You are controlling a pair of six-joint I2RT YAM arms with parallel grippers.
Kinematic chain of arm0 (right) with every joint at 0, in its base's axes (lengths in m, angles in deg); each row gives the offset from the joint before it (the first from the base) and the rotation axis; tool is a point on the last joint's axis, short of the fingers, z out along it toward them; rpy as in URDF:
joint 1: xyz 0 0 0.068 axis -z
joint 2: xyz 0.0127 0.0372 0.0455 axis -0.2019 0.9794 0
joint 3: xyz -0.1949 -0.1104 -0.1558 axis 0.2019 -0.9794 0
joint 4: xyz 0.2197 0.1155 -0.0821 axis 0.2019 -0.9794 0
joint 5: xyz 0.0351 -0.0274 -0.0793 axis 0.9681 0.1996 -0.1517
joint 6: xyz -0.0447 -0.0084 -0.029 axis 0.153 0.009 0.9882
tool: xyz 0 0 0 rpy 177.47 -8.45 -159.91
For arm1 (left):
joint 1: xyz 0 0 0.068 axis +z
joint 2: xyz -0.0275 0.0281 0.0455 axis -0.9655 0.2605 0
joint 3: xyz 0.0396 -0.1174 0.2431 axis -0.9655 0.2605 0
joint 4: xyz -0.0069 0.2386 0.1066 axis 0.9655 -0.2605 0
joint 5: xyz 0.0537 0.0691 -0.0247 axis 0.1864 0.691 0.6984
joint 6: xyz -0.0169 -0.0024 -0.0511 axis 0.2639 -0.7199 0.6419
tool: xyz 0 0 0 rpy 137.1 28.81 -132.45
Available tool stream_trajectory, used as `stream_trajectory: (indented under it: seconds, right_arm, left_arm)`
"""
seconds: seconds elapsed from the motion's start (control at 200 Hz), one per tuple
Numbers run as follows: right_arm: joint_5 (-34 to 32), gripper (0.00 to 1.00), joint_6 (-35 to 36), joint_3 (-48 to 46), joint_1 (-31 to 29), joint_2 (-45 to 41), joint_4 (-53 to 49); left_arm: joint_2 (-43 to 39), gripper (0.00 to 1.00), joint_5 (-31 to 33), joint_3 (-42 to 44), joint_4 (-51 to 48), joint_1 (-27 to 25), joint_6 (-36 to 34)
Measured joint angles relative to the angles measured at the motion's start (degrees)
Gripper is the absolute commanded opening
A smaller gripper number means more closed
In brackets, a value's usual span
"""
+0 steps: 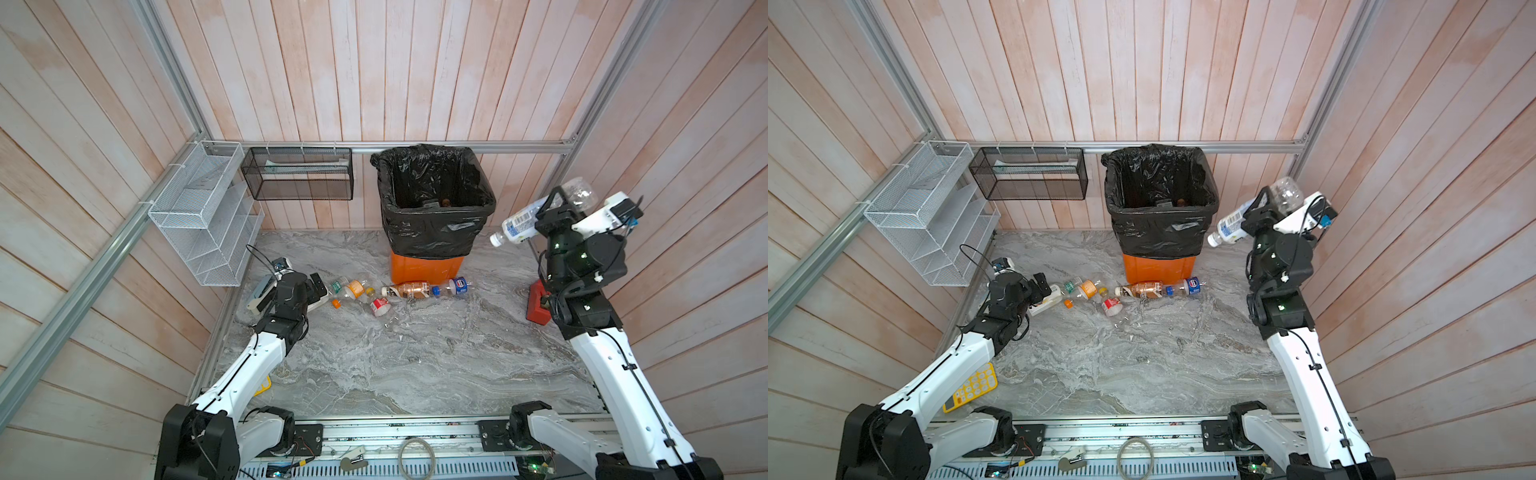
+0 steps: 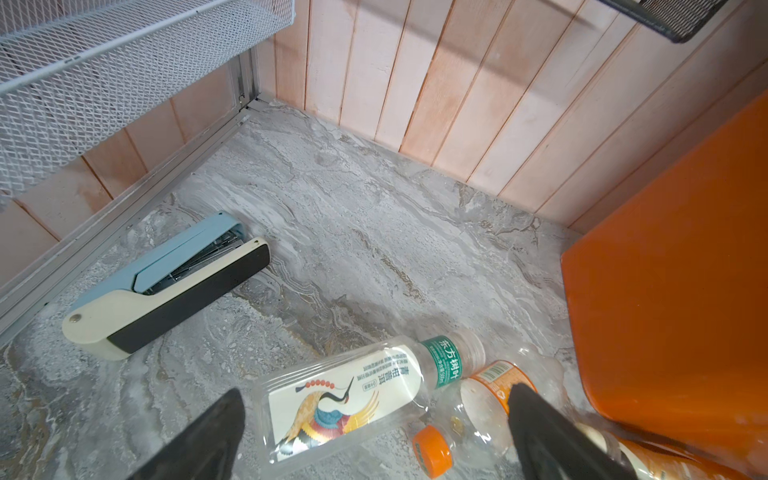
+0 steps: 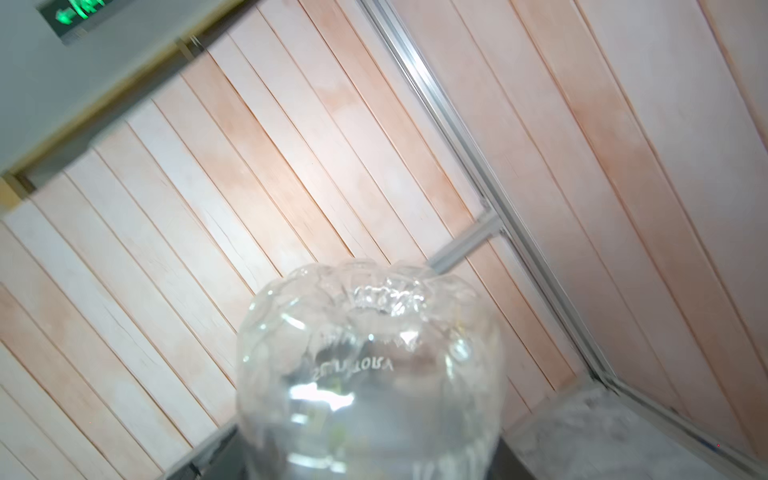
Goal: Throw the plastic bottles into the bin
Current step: 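Lift the clear bottle with the right gripper and drop it into the bin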
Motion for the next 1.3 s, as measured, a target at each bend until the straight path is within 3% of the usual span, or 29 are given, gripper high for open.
stream_trajectory:
  seconds: [0.16,0.33,0.38,0.44,0.52,0.575,0.955,1.3]
  right_arm:
    - [9.9,0.54,0.37,21.18,0.26,16.61,3.63]
    - [26.43,0.86,1.03,76.08,0.26,54.1,-17.16]
    - [28.92,0.9,0.61,83.67,0.28,61.29,-22.03]
    - [30.64,0.95,0.72,78.49,0.37,61.94,-25.62]
    - [31.17,0.99,0.74,58.69,0.46,55.01,-24.15]
    - [30.03,1.0,1.84,50.16,0.68,50.73,-22.51]
    - [27.39,1.0,4.24,44.81,3.17,28.98,-16.79]
    - [27.85,1.0,1.05,19.06,10.47,23.71,-13.73]
  left_arm:
    - [2.1,1.0,-0.07,-0.92,-2.36,0.0,-1.14]
    - [6.56,1.0,-0.39,-5.07,-6.49,0.04,-2.89]
    - [7.17,1.0,-0.52,-5.95,-7.32,0.07,-3.23]
    - [7.21,1.0,-0.57,-6.34,-8.02,0.11,-3.52]
    - [7.06,1.0,-0.52,-6.38,-8.63,0.11,-4.09]
    - [7.06,1.0,-0.5,-6.4,-9.16,0.11,-4.37]
    - [8.85,1.0,0.11,-8.9,-10.01,0.55,-10.64]
    - [20.28,1.0,-3.34,-14.73,-14.03,1.4,-24.13]
